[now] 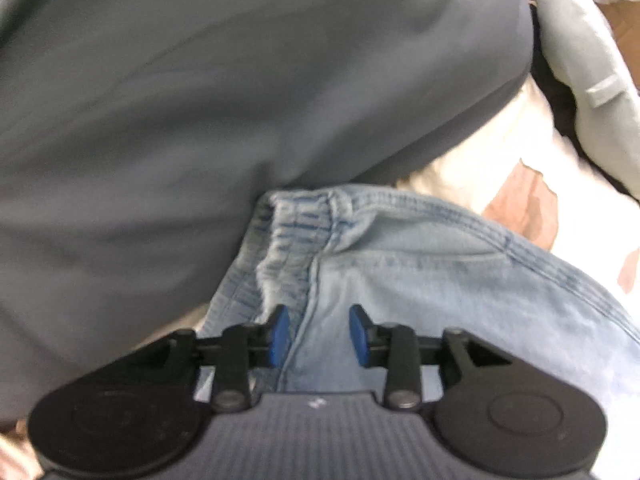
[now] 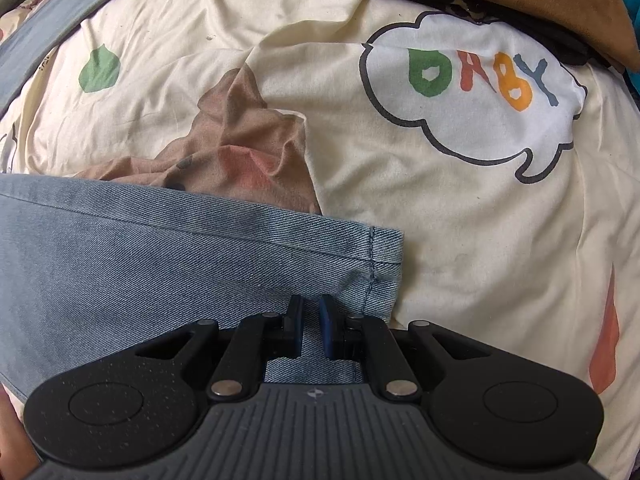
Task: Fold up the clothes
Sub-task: 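Open the left gripper and release the jeans waistband, then open the right gripper and lift both tools away from the jeans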
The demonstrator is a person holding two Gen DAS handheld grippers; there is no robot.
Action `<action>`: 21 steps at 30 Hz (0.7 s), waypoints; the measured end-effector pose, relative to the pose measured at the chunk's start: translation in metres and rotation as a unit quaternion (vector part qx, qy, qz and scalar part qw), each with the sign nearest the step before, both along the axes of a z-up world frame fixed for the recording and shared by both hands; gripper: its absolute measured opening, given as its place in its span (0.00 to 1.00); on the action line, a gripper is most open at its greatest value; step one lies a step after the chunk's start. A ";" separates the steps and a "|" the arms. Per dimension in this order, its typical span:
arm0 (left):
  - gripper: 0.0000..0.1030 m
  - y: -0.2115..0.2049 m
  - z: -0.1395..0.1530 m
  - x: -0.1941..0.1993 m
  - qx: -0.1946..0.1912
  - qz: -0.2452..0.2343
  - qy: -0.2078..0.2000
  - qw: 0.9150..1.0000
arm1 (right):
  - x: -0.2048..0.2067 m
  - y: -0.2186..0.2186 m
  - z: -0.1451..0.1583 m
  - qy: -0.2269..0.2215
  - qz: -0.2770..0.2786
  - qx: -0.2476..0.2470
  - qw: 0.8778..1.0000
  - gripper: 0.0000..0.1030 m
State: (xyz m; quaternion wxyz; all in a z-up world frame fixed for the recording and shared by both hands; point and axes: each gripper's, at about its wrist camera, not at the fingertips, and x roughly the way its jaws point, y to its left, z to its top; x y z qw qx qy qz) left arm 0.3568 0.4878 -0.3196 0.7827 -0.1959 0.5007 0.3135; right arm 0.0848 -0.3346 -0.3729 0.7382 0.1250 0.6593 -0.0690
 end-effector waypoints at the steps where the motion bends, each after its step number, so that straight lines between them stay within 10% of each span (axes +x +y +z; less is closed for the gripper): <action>1: 0.42 -0.002 0.005 -0.008 -0.001 0.002 -0.001 1.000 | 0.000 -0.001 0.000 0.001 0.002 0.003 1.000 0.14; 16: 0.54 -0.046 0.087 -0.078 -0.028 0.035 0.006 0.999 | 0.000 0.004 0.000 0.014 0.018 0.025 0.999 0.16; 21: 0.58 -0.066 0.116 -0.107 -0.032 0.014 0.002 0.999 | 0.000 0.015 0.012 0.008 0.040 0.031 0.999 0.39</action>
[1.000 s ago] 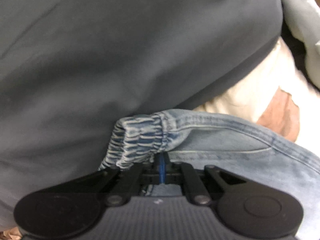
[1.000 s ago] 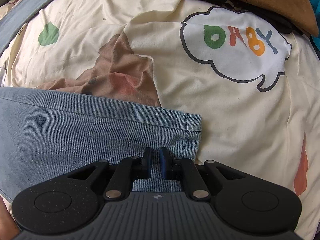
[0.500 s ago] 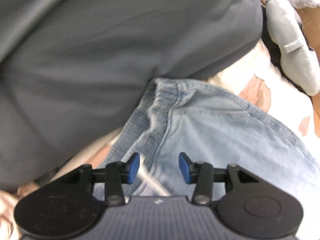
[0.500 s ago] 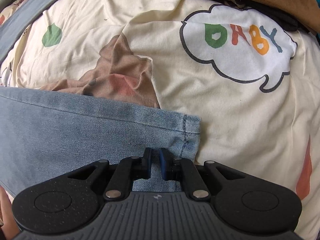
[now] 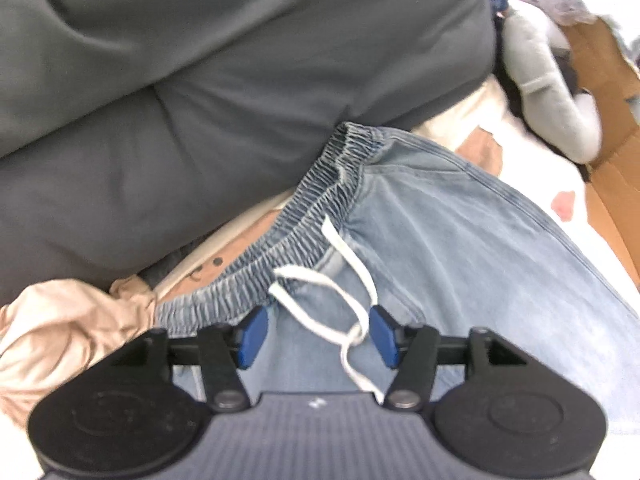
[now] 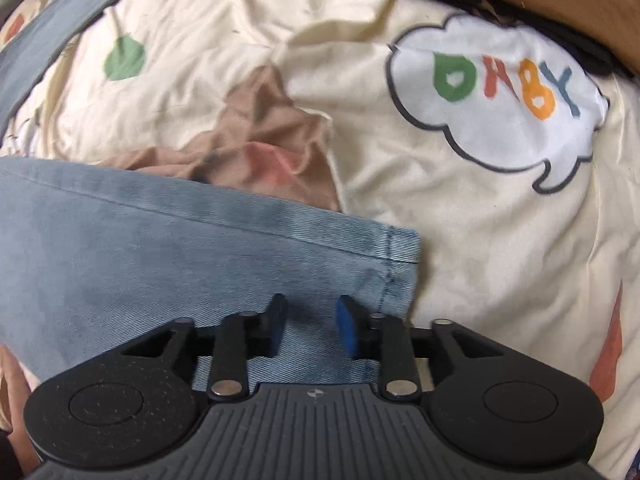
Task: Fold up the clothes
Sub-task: 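Open the right gripper and lift both tools away from the jeans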
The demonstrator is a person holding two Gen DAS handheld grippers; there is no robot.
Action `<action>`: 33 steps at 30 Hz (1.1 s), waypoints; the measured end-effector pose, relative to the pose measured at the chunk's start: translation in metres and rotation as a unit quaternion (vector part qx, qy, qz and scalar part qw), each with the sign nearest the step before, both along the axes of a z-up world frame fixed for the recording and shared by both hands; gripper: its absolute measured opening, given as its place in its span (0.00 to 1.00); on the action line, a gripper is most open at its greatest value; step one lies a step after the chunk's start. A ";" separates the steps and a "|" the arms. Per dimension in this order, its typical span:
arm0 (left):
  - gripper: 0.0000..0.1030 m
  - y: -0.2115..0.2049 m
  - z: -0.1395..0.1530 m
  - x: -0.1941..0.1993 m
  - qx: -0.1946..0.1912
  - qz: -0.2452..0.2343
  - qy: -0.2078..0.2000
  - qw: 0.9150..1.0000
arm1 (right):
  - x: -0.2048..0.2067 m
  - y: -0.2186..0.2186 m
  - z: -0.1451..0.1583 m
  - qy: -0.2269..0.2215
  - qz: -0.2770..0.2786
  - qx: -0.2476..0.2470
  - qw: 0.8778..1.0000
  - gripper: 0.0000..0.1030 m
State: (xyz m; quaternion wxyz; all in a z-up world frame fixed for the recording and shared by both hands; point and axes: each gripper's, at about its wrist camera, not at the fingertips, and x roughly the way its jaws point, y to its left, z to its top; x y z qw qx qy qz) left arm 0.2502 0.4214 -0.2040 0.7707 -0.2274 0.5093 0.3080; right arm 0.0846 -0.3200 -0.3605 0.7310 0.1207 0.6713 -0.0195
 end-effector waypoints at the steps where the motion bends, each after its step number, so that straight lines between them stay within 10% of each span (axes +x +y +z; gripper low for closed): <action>1: 0.59 -0.003 0.004 -0.006 0.000 -0.004 0.000 1.000 | 0.000 0.001 0.005 -0.007 0.003 0.001 1.000 0.40; 33: 0.76 -0.104 0.118 -0.156 -0.003 -0.013 -0.026 1.000 | -0.072 -0.096 0.102 -0.118 0.045 0.063 0.990 0.62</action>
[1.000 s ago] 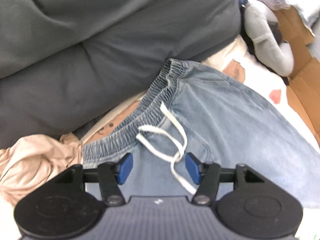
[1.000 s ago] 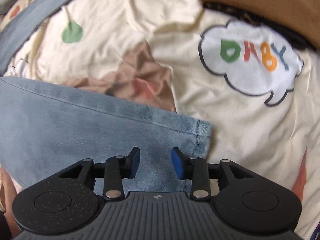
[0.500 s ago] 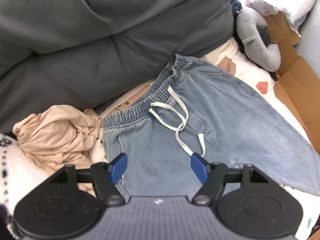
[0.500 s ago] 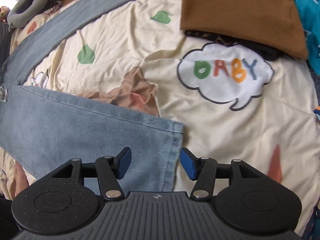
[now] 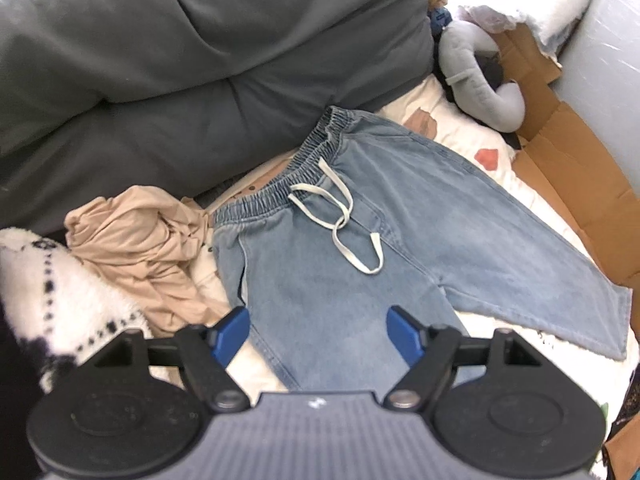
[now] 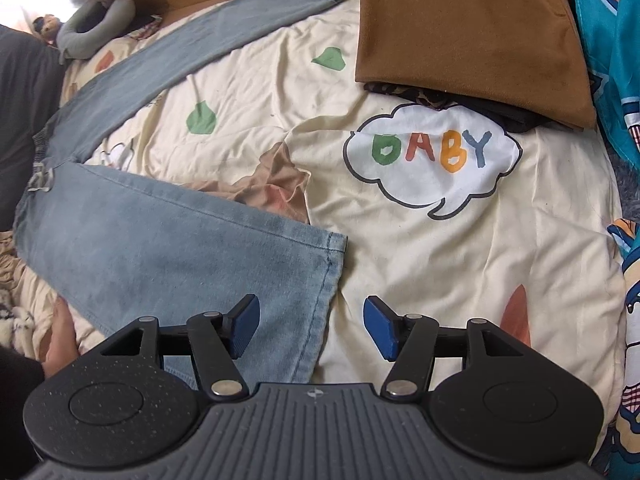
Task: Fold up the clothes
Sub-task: 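Open the right gripper and lift both tools away from the jeans, then move the right gripper to the folded jeans leg hem and grasp it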
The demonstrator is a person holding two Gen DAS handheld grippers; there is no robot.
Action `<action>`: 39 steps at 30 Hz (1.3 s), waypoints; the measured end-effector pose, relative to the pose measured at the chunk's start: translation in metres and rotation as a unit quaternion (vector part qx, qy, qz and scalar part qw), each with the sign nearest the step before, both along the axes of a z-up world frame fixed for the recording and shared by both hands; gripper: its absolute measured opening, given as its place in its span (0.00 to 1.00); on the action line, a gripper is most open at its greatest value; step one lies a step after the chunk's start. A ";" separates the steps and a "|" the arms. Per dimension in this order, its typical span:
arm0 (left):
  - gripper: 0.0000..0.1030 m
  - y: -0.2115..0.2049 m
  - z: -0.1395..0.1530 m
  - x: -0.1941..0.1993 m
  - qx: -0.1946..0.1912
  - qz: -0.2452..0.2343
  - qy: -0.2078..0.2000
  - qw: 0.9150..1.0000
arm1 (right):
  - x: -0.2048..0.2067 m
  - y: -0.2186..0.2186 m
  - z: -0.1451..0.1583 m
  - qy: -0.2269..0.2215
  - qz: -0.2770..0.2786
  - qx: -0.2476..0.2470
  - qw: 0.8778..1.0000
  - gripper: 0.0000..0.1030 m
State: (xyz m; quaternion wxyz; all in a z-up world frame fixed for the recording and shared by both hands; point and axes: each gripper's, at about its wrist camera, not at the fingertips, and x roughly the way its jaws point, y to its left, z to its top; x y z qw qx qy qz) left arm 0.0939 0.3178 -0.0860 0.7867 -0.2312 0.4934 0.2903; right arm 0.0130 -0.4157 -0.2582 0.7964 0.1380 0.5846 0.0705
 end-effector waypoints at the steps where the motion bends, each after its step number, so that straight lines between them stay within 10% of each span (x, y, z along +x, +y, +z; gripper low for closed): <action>1: 0.77 -0.003 0.004 -0.005 0.001 0.000 -0.001 1.000 | -0.002 -0.002 0.000 -0.002 0.001 0.002 1.000 0.62; 12: 0.82 -0.018 0.023 -0.045 0.003 -0.003 -0.009 1.000 | -0.024 -0.022 0.002 -0.011 -0.014 0.033 0.999 0.62; 25: 0.82 -0.031 -0.052 -0.065 -0.045 -0.020 0.013 0.999 | -0.051 -0.028 -0.028 0.017 -0.071 0.069 0.995 0.63; 39: 0.82 -0.070 -0.139 -0.106 -0.100 0.023 0.031 0.994 | -0.091 -0.003 -0.118 0.133 -0.170 0.207 0.954 0.63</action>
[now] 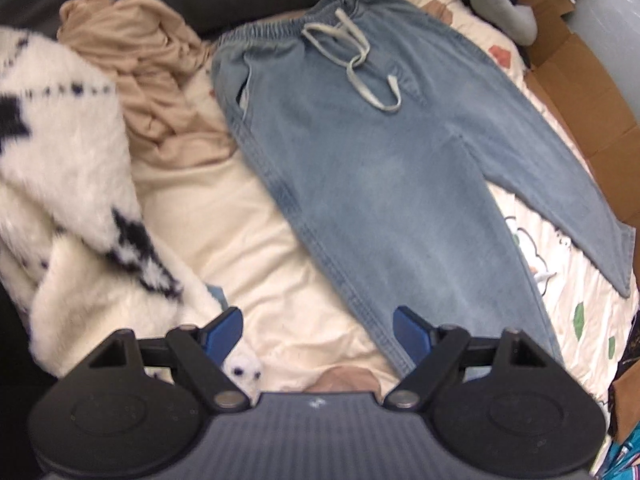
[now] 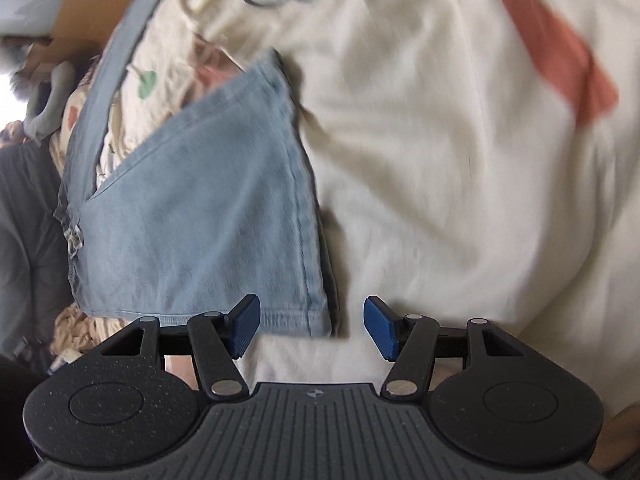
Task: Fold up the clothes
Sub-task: 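Move the right gripper to the folded jeans leg hem and grasp it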
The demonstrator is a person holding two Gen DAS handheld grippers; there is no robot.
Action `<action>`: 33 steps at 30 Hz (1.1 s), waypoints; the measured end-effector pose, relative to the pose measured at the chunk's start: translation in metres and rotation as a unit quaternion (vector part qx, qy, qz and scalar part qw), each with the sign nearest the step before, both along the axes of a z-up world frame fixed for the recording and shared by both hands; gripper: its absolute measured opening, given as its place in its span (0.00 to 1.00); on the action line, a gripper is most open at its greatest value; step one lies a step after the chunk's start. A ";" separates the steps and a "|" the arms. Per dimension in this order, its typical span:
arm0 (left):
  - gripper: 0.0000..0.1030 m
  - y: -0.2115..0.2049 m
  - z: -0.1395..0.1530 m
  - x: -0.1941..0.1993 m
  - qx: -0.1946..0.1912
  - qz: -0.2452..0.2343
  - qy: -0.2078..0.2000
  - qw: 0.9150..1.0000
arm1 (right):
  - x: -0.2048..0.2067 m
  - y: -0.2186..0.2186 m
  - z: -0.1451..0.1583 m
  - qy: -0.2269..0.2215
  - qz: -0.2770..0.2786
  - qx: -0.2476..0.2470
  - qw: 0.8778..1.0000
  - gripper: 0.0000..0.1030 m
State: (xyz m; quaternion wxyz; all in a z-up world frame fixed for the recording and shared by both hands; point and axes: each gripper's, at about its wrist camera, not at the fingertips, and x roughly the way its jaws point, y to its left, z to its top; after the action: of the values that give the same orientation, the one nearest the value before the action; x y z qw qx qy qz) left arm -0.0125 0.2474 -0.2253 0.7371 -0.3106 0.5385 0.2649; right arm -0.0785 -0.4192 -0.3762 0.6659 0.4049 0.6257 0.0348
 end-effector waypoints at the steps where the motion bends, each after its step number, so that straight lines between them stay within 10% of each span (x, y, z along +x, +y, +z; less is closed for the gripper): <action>1: 0.82 -0.001 -0.004 -0.001 -0.003 0.003 0.003 1.000 | -0.002 0.002 -0.005 0.006 -0.006 0.006 1.000 0.63; 11: 0.82 -0.018 -0.023 0.002 -0.020 0.014 0.017 1.000 | -0.015 0.010 -0.041 0.030 -0.115 0.093 0.989 0.55; 24: 0.82 -0.023 -0.024 -0.001 -0.027 0.018 0.023 0.999 | -0.014 0.008 -0.033 -0.008 -0.127 0.151 0.980 0.46; 33: 0.82 -0.019 -0.034 0.001 -0.034 0.024 0.024 0.999 | -0.005 0.024 -0.045 0.017 -0.111 0.119 0.987 0.10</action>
State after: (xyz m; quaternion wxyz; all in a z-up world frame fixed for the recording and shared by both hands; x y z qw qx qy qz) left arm -0.0118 0.2286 -0.2590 0.7062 -0.3416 0.5573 0.2719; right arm -0.0833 -0.3951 -0.4211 0.6020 0.5483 0.5798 0.0281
